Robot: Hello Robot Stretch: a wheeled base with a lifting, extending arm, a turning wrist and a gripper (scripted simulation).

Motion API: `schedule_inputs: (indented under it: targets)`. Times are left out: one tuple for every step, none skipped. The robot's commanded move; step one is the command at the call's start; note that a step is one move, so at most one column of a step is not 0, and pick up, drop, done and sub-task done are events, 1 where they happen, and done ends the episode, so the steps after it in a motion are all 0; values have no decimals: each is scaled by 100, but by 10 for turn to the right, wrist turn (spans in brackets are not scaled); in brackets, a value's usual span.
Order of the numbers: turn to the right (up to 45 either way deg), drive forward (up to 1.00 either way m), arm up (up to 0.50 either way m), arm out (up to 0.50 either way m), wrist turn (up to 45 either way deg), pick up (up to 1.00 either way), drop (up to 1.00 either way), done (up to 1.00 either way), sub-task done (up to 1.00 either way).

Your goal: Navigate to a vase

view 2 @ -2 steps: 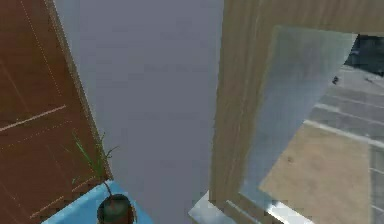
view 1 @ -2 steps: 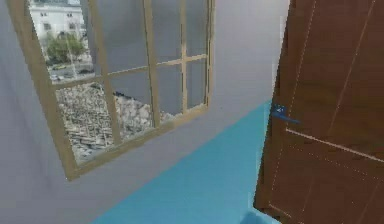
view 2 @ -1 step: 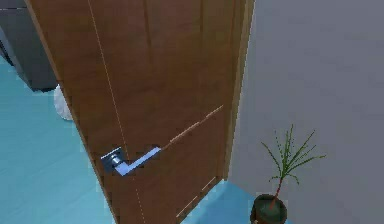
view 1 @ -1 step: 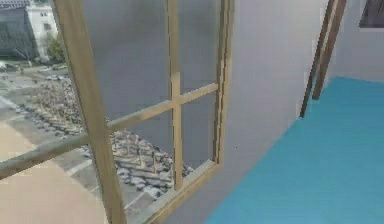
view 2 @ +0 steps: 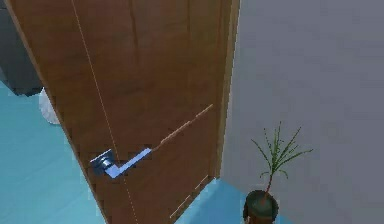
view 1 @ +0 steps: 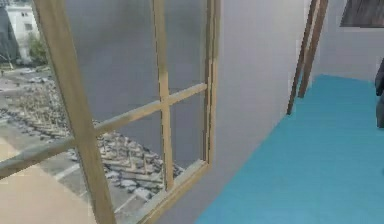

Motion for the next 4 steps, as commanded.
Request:
schedule_inputs:
  targets:
    - [0, 35, 0, 0, 0, 0, 0, 0, 0]
    - [330, 0, 0, 0, 0, 0, 0, 0, 0]
    - [30, 0, 0, 0, 0, 0, 0, 0, 0]
    - [0, 45, 0, 0, 0, 0, 0, 0, 0]
